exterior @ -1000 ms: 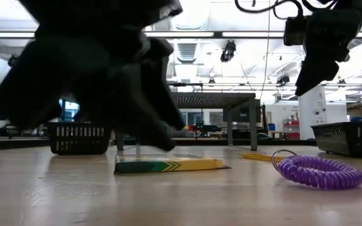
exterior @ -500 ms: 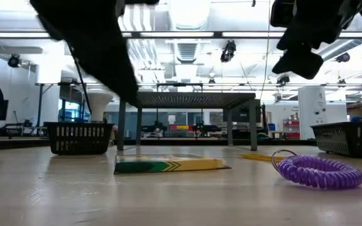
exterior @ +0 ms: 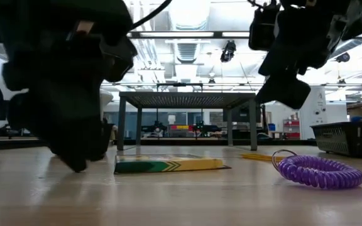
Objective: Pick & Place Office Desk Supplies
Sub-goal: Put the crayon box into the top right black bin
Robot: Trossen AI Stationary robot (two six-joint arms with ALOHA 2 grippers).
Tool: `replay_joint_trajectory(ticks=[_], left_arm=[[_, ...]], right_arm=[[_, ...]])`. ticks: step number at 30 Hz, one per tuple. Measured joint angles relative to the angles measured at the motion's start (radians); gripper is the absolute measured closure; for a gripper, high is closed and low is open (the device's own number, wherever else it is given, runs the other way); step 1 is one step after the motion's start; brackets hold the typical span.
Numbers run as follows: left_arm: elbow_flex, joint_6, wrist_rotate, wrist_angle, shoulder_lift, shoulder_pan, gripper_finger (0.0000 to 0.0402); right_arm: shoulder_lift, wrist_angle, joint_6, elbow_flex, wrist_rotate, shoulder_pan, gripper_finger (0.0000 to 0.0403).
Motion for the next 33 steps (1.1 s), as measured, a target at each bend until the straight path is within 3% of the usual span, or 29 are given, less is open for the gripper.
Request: replay_joint_trajectory(ticks=[6, 18, 22, 28, 33], left_arm=[[-0.068, 0.011, 0.000, 0.196, -0.002, 0.025, 0.0196], [-0.102, 0.139, -0.069, 0.339, 0.003, 0.083, 0.0196], [-0.102, 0.220, -0.082, 0.368, 0.003, 0.103, 0.0196], [-0.094, 0.388, -0.009, 0.360, -0.030, 0.114, 0.0201], [-0.088, 0.692, -0.009, 0.357, -0.088, 0.108, 0.0202]], right_arm=[[0.105, 0.080, 0.054, 0.000, -0.023, 0.000, 0.0183], [0.278, 0.135, 0.132, 0.044, -0.019, 0.000, 0.0183], [0.320, 0.132, 0.005, 0.085, -0.022, 0.000, 0.0183], [0.305, 0.088, -0.289, 0.107, -0.071, 0.001, 0.0183], [0.258, 0.026, -0.485, 0.105, 0.096, 0.011, 0.0183]])
